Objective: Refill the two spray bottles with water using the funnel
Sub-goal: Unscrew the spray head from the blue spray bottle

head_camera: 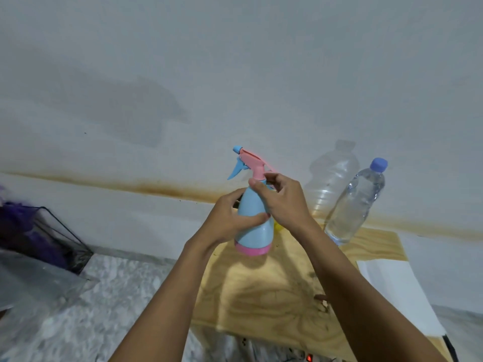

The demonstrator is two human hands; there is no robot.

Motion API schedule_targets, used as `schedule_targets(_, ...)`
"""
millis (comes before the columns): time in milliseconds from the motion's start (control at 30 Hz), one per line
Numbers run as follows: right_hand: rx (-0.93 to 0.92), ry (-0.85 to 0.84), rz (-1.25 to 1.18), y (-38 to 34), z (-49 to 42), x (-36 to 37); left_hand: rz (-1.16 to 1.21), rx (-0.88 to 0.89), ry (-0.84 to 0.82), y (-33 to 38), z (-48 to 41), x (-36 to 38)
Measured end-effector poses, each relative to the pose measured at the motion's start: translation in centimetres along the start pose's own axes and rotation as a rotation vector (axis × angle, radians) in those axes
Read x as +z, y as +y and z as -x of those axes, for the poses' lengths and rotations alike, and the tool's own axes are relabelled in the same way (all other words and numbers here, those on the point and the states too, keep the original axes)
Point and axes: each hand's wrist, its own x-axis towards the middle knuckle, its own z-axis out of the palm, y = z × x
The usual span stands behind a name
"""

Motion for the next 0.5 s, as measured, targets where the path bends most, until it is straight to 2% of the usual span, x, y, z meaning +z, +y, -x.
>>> schedule_targets(67, -0.013, -0.062, -0.008, 0.1, 0.2, -0.7, 0.015, -0.001, -0.029, 0.3, 0.4, 0.0)
schedule_targets(167, 0.059, -0.232, -0.14, 0.3, 0.7, -2.1, 0.029, -0.022, -0.069, 0.6, 0.8, 0.0)
schedule_targets(233, 0.079, -0.262, -0.201, 0.5, 0.9, -2.3, 0.025, -0.031, -0.081, 0.9, 0.9, 0.2)
schedule_targets(333, 0.07, -0.106, -0.237, 0.7, 1.5, -1.1, 0.022, -0.008, -0.08, 1.1, 1.0, 0.9)
schedule_targets(433, 0.134, 0.073, -0.334, 0.8, 2.2, -0.3, 0.031, -0.002, -0.051, 1.1, 1.1, 1.5)
schedule_targets(500, 0.163, 0.106, -0.352, 0.7, 2.7, -0.3, 0.032, -0.013, -0.034, 1.0, 1.2, 1.6)
